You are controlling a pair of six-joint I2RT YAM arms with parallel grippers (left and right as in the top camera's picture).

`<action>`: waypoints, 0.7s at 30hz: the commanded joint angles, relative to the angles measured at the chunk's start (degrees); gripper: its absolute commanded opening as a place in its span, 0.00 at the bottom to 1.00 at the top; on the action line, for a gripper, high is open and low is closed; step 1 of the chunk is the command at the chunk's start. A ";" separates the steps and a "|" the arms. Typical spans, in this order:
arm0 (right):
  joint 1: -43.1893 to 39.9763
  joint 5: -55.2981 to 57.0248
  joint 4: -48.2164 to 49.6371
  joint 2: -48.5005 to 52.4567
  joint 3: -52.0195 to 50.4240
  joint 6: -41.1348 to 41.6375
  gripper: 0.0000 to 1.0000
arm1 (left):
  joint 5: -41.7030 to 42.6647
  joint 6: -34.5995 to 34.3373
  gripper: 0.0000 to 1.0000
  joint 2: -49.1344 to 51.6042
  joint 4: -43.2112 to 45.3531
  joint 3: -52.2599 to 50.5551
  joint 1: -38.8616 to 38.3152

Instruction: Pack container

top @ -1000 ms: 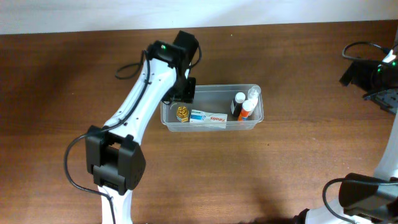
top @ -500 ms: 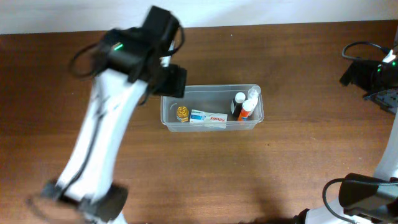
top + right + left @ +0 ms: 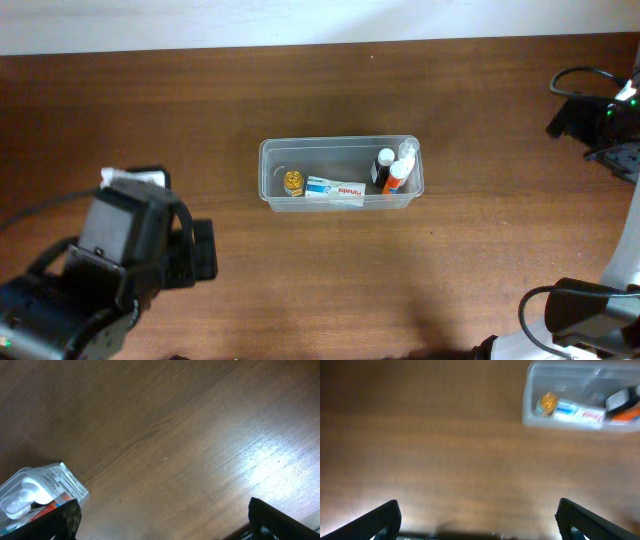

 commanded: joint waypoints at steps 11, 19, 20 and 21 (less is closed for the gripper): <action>-0.26 0.28 0.07 -0.33 0.70 0.66 0.98 | -6.03 2.73 0.99 -6.91 6.36 -17.90 0.33; -0.28 0.28 0.07 -0.33 0.70 0.66 0.98 | -6.19 10.62 0.99 -6.99 32.13 -31.91 0.35; -0.28 0.28 0.07 -0.33 0.70 0.66 0.98 | -5.68 11.32 1.00 -7.54 35.89 -34.18 0.59; -0.26 0.28 0.07 -0.33 0.70 0.66 0.98 | -4.85 12.28 0.99 -8.61 39.76 -36.79 1.05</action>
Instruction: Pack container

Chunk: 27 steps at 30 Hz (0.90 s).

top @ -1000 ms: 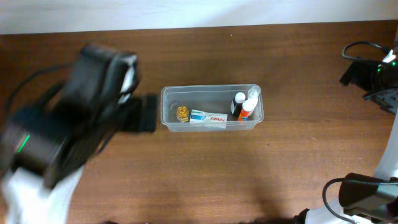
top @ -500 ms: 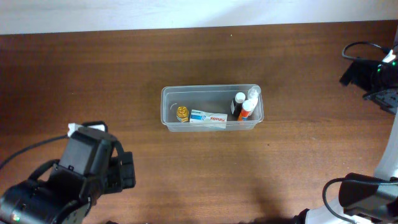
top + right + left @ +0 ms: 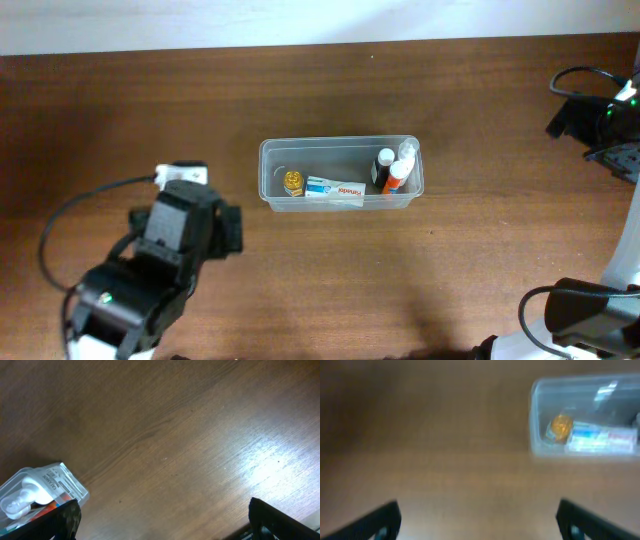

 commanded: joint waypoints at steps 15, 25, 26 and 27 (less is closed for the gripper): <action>-0.26 0.26 0.04 -0.33 0.70 0.66 0.98 | 22.49 14.60 0.99 -29.88 35.91 -37.38 16.48; -0.26 0.26 0.04 -0.33 0.70 0.68 0.98 | 28.81 19.30 0.99 -45.66 50.47 -52.11 21.73; -0.26 0.26 0.04 -0.33 0.70 0.68 0.98 | 29.55 19.32 0.99 -46.51 53.05 -53.81 22.10; -0.26 0.26 0.04 -0.33 0.70 0.68 0.98 | 29.88 19.30 0.99 -47.10 55.28 -55.28 22.38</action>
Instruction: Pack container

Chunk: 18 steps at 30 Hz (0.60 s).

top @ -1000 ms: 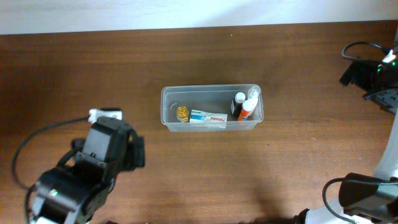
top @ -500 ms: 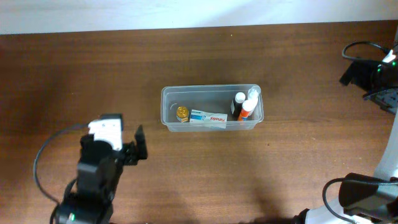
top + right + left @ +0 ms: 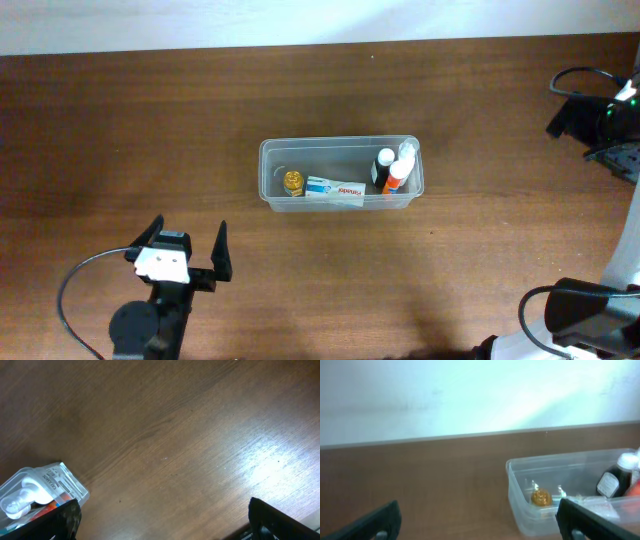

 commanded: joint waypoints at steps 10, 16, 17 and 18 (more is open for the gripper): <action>-0.26 0.28 0.07 -0.33 0.70 0.66 0.98 | 3.15 2.32 0.99 -7.02 18.03 -14.47 2.08; -0.26 0.28 0.07 -0.33 0.70 0.66 0.98 | 3.15 2.32 0.99 -10.67 17.90 -17.09 3.98; -0.26 0.28 0.07 -0.33 0.70 0.66 0.98 | 3.15 2.32 0.99 -11.13 17.03 -17.14 4.26; -0.26 0.28 0.07 -0.33 0.70 0.66 0.98 | 3.15 2.34 0.99 -11.43 16.28 -17.14 4.48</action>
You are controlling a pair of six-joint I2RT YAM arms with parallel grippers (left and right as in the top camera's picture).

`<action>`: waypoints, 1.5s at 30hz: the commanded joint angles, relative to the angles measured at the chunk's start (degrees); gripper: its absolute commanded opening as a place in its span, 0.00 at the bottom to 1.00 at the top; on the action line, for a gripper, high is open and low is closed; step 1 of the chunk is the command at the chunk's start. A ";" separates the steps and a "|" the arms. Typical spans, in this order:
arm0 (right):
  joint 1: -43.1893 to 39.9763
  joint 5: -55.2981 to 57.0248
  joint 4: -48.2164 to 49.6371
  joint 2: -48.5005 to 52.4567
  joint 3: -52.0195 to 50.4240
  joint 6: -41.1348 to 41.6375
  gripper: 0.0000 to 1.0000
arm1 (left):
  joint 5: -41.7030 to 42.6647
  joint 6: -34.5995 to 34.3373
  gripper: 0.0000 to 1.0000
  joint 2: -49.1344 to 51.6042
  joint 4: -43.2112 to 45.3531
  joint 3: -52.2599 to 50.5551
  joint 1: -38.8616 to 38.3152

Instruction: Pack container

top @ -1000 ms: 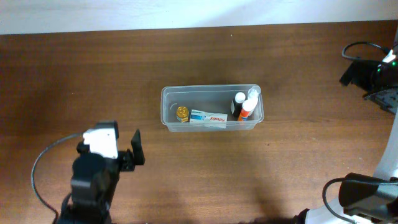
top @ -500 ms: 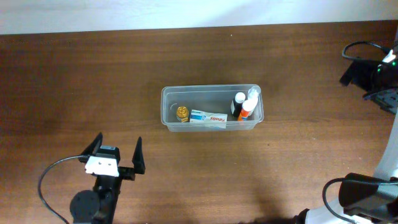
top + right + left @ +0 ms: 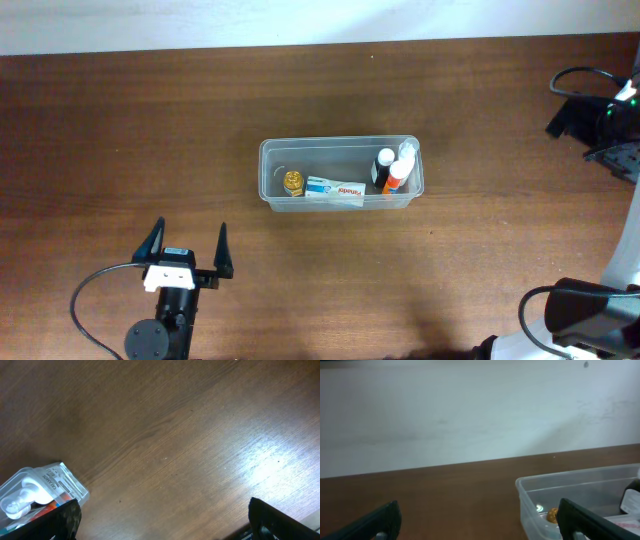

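A clear plastic container [image 3: 340,150] stands mid-table. Inside lie a small amber jar [image 3: 292,181], a toothpaste tube [image 3: 335,189], a dark bottle [image 3: 383,165] and an orange-and-white bottle [image 3: 400,168]. My left gripper [image 3: 186,250] is open and empty near the front edge, left of the container and pointing level toward the back wall. In the left wrist view the container [image 3: 570,490] and amber jar [image 3: 552,515] sit at lower right. My right gripper [image 3: 160,525] is open over bare wood, with the container's corner [image 3: 45,492] at lower left.
A white wall [image 3: 470,410] runs behind the table's far edge. Black equipment and cables [image 3: 600,115] sit at the right edge. The right arm's base [image 3: 590,310] fills the front right corner. A cable [image 3: 95,300] trails from the left arm.
My left gripper sits slightly nearer the container, and its camera shows more wall, with the container lower and further right. The right arm and the container's contents are unchanged.
My left arm was first high at the front left, its open gripper looking down on the table. Then it was closer to the container, still looking down. Then it sat low near the front edge, facing the wall, where it remains. The right gripper stayed open throughout.
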 commanded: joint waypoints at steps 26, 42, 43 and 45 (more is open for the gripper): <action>-0.26 0.28 0.07 -0.33 0.70 0.63 0.98 | -2.93 2.43 0.99 -1.44 -9.40 -0.74 1.49; -0.26 0.28 0.07 -0.33 0.70 0.61 0.98 | -2.93 2.43 0.99 -1.44 -9.42 -0.74 1.49; -0.26 0.28 0.07 -0.33 0.70 0.63 0.98 | -2.93 2.43 0.99 -1.44 -9.42 -0.74 1.49; 0.83 0.28 0.09 -0.44 0.68 0.63 0.98 | -2.93 2.40 0.99 -1.44 -9.42 -0.74 1.49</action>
